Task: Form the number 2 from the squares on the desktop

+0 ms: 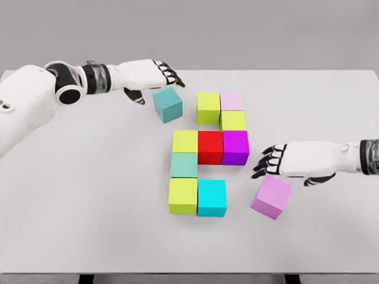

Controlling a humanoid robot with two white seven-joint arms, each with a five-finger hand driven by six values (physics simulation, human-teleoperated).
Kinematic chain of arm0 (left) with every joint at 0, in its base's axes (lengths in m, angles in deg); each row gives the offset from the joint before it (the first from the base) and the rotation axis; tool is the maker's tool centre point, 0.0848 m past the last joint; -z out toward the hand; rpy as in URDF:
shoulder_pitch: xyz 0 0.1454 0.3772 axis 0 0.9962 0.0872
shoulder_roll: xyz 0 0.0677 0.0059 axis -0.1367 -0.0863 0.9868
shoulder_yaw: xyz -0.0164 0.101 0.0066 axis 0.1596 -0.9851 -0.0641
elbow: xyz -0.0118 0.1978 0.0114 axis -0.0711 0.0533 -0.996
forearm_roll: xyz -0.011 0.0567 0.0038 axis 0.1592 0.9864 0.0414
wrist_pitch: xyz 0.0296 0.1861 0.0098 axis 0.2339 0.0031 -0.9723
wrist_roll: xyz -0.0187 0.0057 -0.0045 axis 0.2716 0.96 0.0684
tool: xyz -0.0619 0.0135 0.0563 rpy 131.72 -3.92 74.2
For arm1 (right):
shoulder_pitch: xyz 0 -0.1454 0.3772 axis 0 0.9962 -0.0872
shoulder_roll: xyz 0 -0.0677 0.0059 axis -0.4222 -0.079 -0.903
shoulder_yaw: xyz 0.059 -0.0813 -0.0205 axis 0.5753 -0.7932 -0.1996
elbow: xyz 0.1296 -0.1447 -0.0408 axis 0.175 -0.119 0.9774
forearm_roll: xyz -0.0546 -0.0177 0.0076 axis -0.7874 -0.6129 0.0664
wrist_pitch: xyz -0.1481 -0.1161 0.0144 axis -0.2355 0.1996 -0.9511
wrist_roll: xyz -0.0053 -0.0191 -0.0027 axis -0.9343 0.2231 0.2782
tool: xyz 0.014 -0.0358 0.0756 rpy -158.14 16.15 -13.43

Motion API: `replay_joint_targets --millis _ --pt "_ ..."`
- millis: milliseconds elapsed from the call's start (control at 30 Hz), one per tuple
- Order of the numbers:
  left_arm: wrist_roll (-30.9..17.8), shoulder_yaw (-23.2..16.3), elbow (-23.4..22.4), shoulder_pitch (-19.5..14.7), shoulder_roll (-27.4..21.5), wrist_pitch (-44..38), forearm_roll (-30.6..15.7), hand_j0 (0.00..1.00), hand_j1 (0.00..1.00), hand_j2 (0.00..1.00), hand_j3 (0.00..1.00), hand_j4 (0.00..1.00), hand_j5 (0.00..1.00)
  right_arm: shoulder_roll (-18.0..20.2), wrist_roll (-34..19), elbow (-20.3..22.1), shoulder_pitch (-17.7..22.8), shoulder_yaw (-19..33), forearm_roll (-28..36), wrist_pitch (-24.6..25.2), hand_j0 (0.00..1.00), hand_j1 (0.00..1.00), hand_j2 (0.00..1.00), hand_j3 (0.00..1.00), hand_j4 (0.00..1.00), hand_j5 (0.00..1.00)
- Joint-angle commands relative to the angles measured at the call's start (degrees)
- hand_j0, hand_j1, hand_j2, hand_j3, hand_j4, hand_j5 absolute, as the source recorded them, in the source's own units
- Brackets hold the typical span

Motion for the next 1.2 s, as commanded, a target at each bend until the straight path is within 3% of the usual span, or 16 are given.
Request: replay_joint_targets --millis 0,133,233,300,400,600,733,1167 --pt "0.12 0.60 -0.08 -0.09 -0.42 -0.04 -0.54 1.00 1.00 1.00 1.00 1.00 1.00 2.78 0.17 -0.06 0.09 1.55 1.06 0.10 0.99 0.99 0.99 0.99 0.99 0.99" --pt "0.12 1.21 -0.08 -0.53 -1.21 -0.04 -0.54 1.00 1.00 1.00 1.00 1.00 1.00 7.87 -0.09 -2.61 0.26 2.96 0.54 0.10 0.98 0.98 0.98 0.98 0.98 0.98" --pt "0.12 1.57 -0.08 -0.53 -3.58 -0.04 -0.45 1.00 1.00 1.00 1.00 1.00 1.00 8.93 -0.44 -3.31 0.26 3.22 -2.18 0.10 0.78 0.78 0.78 0.78 0.78 0.78" --pt "0.12 1.57 -0.08 -0.09 -5.69 -0.04 -0.10 0.88 0.88 0.88 0.88 0.88 0.88 8.93 -0.44 -3.31 0.44 2.78 -4.64 0.10 0.73 0.73 0.73 0.73 0.73 0.73" --pt "0.12 1.74 -0.44 0.26 -6.05 -0.04 0.08 0.88 0.88 0.88 0.88 0.88 0.88 9.63 -0.53 -0.33 0.44 1.91 -7.55 0.10 0.65 0.65 0.65 0.65 0.65 0.65" --pt "-0.05 1.48 -0.52 1.67 -7.54 -0.04 1.92 0.88 0.88 0.88 0.88 0.88 0.88 8.40 -3.34 -0.15 0.44 0.76 -10.19 0.10 0.60 0.60 0.60 0.60 0.60 0.60" --pt "-0.05 1.21 -1.49 2.28 -7.54 -0.04 2.63 0.88 0.88 0.88 0.88 0.88 0.88 5.33 -3.43 -0.24 0.70 -0.29 -11.59 0.10 0.60 0.60 0.60 0.60 0.60 0.60" --pt "-0.05 0.86 -2.55 2.55 -4.99 -0.04 4.56 0.88 0.88 0.88 0.88 0.88 0.88 2.87 -2.91 -0.15 3.43 -0.38 -10.72 0.10 0.60 0.60 0.60 0.60 0.60 0.60"
